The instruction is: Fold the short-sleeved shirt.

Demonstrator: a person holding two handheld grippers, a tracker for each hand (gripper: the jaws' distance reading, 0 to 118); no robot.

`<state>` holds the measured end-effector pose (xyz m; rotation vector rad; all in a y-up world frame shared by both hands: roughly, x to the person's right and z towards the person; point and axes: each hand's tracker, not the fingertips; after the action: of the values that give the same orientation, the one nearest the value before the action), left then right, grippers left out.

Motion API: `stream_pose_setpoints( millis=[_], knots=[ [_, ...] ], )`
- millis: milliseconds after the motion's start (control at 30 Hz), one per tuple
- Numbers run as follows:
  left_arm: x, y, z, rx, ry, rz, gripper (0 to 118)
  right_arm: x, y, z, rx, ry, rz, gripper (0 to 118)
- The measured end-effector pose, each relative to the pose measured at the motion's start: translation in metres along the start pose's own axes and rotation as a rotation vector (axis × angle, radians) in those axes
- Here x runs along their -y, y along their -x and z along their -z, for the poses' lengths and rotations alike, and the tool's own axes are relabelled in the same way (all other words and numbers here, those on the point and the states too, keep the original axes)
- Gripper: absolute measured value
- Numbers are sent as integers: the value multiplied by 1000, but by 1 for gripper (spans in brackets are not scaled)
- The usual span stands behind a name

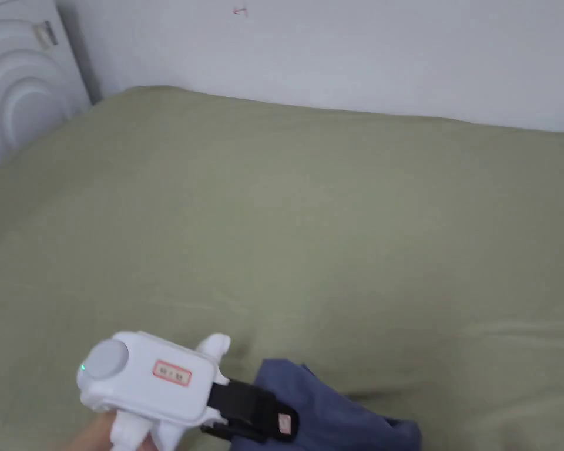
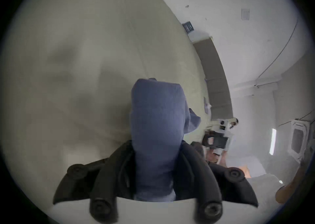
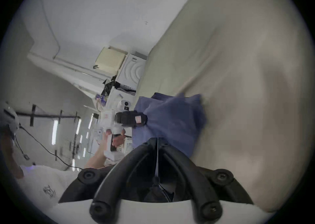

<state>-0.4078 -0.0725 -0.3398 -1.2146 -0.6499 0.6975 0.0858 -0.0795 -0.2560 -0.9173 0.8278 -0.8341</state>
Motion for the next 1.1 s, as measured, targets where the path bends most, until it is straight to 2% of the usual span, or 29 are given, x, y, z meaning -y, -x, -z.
stream_pose_setpoints(
  millis=[133,267,300,367,533,567,600,633,667,733,867,900,933,967,1033,1100],
  knots=[
    [-36,46,-109,-159,-66,-39,29,-9,21,-4,21,-32,-60,6],
    [-59,84,-195,-314,-102,-53,29,-17,25,-3,42,-49,-79,6],
    [-67,96,-214,-332,-100,-14,29,-19,25,-2,49,-56,-76,6],
    [-81,110,-233,-388,-87,-96,29,-22,24,0,70,-71,-73,6],
    [-97,125,-244,-398,-99,-115,29,-29,20,6,125,-98,-57,6],
    [-96,123,-243,-401,-97,-114,40,-30,20,6,121,-100,-52,6],
    [-96,123,-242,-414,-102,-121,69,-31,20,6,118,-100,-53,6],
    [-100,122,-245,-428,-113,-115,109,-33,21,4,119,-101,-55,6],
    [-100,117,-247,-453,-137,-110,118,-34,21,0,120,-98,-66,6],
    [-92,112,-261,-469,-232,-107,118,-37,26,-4,125,-97,-89,6],
    [-81,87,-275,-527,-277,-118,118,-39,38,-17,104,-117,-125,6],
    [-79,79,-276,-564,-300,-98,114,-39,42,-22,100,-127,-132,6],
    [-74,65,-275,-581,-333,-72,99,-38,46,-28,100,-142,-142,6],
    [-71,52,-272,-566,-360,-43,75,-38,49,-34,98,-155,-152,6],
    [-58,19,-259,-568,-466,-10,0,-37,58,-49,97,-190,-171,6],
    [-45,-20,-233,-595,-519,65,1,-38,71,-64,125,-228,-225,6]
  ],
)
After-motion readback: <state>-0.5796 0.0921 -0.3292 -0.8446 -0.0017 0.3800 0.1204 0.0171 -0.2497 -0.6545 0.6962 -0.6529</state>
